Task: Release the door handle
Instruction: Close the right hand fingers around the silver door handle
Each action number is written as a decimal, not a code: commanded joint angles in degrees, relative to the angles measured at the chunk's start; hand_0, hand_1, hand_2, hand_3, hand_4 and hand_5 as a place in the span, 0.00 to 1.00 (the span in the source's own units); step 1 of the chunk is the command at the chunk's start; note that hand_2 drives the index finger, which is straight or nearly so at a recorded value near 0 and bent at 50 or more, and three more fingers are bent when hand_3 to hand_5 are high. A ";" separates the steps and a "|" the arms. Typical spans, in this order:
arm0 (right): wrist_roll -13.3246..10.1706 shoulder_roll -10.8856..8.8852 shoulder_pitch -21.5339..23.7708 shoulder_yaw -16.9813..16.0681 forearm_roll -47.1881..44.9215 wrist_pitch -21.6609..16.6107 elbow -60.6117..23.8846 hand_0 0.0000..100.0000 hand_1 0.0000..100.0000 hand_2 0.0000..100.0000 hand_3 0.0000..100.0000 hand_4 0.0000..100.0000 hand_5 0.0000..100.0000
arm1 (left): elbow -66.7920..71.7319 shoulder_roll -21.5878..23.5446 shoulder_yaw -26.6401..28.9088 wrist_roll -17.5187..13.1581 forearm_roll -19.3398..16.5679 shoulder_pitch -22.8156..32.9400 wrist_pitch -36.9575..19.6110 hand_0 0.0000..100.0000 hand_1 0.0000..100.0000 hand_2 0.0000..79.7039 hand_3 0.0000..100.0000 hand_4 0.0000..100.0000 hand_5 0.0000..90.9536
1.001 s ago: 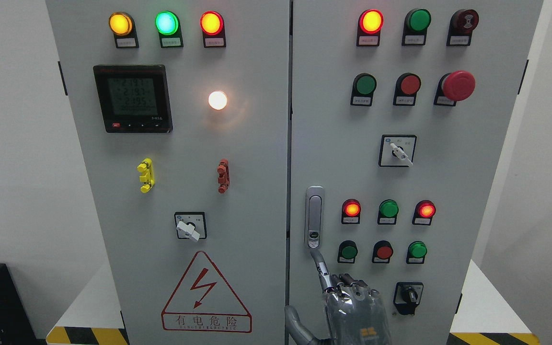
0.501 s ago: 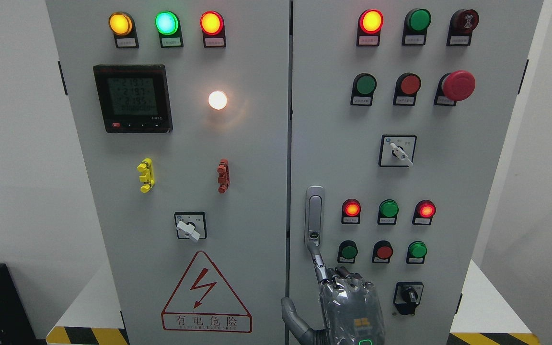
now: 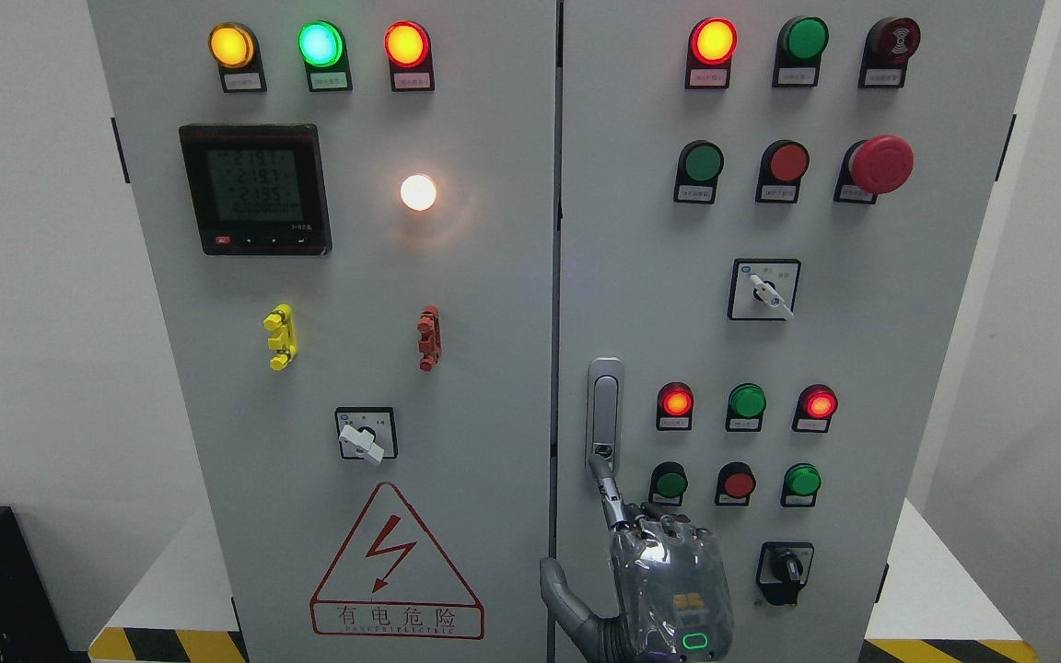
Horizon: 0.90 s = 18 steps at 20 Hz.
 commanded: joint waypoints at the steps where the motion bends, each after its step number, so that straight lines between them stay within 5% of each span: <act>1: 0.10 0.02 -0.78 -0.26 -0.12 0.19 1.34 0.30 0.22 0.00 0.76 0.72 0.76 | 0.00 0.05 0.00 -0.05 0.00 0.00 -0.02 0.00 0.00 0.06 0.11 0.01 0.00; 18: 0.19 0.02 -0.86 -0.97 -0.30 0.54 1.26 0.30 0.22 0.00 0.76 0.72 0.76 | 0.00 -0.04 0.00 -0.05 0.00 0.00 0.07 0.00 0.00 0.06 0.11 0.01 0.00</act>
